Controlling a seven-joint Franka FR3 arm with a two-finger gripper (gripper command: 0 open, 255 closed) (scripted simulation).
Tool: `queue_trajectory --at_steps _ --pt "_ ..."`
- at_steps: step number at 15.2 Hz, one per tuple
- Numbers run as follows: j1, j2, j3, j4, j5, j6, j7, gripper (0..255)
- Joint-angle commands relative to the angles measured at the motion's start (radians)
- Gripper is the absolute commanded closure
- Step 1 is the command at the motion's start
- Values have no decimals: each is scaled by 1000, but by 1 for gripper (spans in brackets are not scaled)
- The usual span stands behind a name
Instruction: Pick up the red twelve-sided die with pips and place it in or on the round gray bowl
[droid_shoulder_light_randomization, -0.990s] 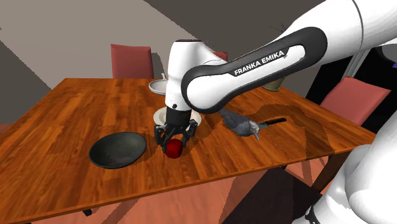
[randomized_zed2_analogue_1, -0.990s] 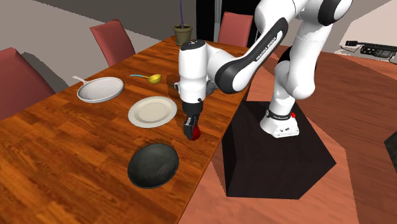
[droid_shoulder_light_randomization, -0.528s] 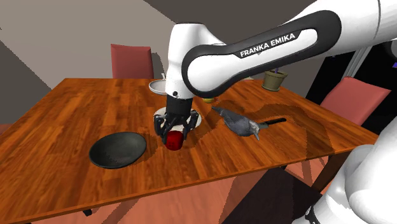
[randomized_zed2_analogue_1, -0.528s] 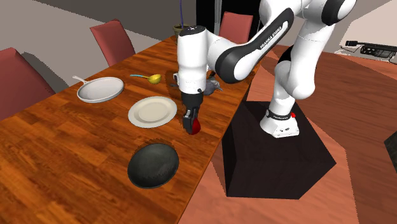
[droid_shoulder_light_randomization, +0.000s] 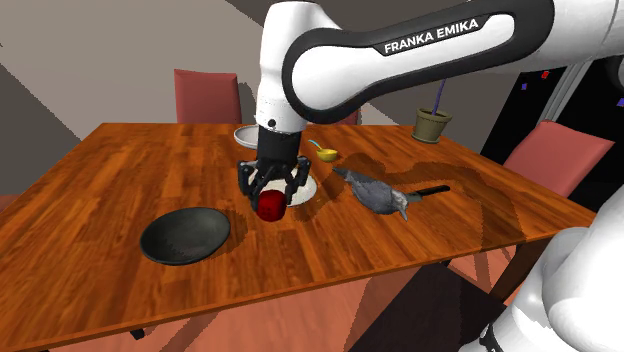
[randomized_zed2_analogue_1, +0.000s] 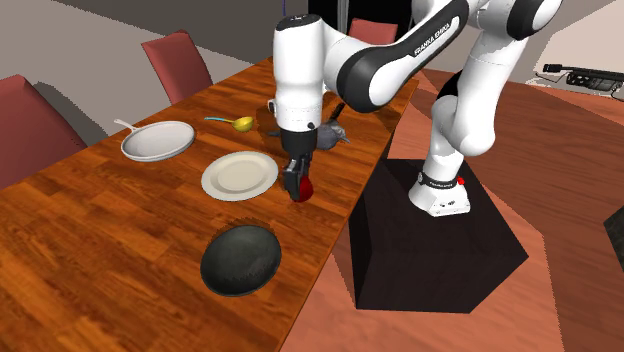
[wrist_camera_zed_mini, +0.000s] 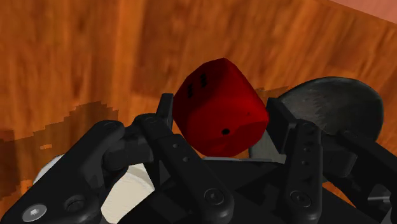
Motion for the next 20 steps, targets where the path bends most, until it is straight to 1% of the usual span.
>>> queue_trajectory --at_steps 1,4,7,10,13,14,20 --pt "8 58 13 69 -29 -14 34 255" --pt "33 187 31 216 -95 -45 99 255" --pt "75 321 37 383 -162 -92 156 255" --pt "134 462 32 577 -225 -156 200 255" --pt "210 620 18 817 -282 -246 229 255" --pt "222 641 14 852 -288 -259 230 255" --pt "211 640 11 768 -289 -178 234 255"
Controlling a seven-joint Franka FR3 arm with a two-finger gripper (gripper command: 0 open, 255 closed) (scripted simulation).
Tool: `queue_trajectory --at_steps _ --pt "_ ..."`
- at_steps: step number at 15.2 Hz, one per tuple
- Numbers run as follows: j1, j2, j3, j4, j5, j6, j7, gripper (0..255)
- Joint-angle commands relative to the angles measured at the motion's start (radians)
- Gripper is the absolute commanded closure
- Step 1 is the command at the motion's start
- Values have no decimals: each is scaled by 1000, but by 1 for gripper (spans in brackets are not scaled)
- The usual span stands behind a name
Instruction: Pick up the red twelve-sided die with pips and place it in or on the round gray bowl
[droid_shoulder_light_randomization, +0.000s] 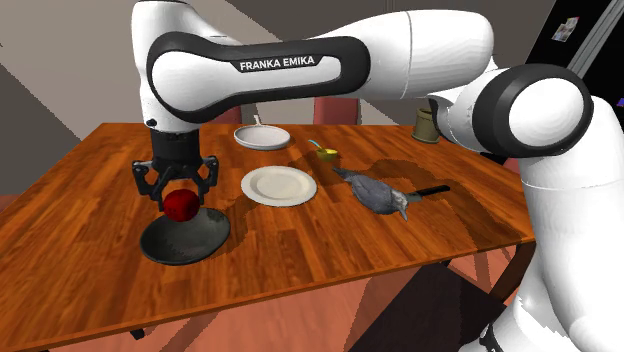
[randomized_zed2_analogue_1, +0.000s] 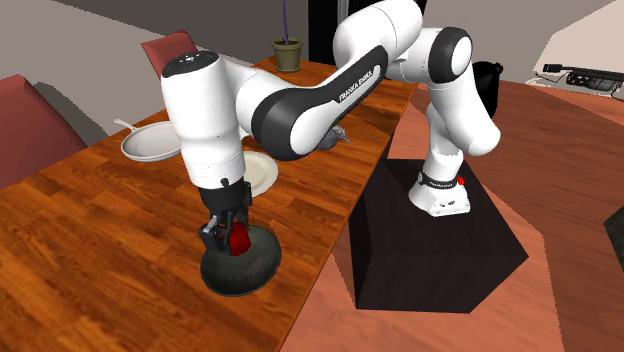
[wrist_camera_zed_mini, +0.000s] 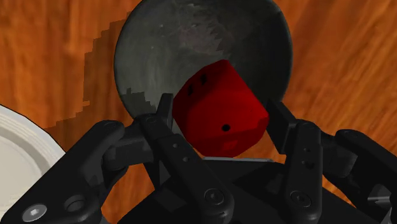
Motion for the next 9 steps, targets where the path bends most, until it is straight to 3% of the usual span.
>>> queue_trajectory --at_steps 1,9 --pt "-3 0 -1 -27 -1 27 2 255" --pt "-10 14 -6 -103 -9 115 8 255"
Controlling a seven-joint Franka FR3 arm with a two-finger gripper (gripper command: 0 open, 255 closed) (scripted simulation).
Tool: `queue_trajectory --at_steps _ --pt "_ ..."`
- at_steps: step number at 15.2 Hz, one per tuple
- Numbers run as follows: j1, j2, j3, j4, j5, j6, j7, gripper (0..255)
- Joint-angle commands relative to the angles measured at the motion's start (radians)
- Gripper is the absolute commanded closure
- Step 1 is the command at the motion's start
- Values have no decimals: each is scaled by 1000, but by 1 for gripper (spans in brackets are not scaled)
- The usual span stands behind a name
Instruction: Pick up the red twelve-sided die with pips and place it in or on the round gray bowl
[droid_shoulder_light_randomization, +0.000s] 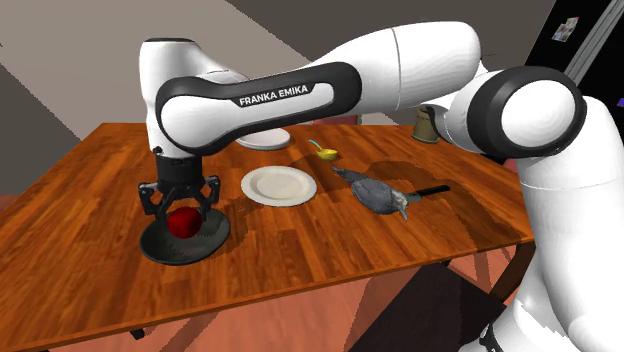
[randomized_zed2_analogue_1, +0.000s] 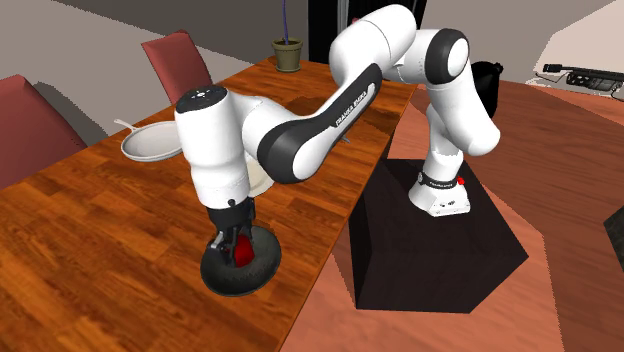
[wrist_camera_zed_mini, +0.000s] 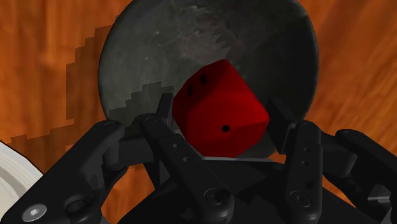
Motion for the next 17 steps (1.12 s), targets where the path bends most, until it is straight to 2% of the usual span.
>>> queue_trajectory --at_steps 1,6,7,12,16,17 --pt "0 1 -1 -4 -1 6 1 255" --pt "0 1 -1 -4 -1 6 1 255" --pt "0 1 -1 -4 -1 6 1 0" --pt "0 1 -1 -4 -1 6 1 0" --pt "3 -26 7 82 13 -104 -10 0" --pt "3 -26 7 82 13 -104 -10 0"
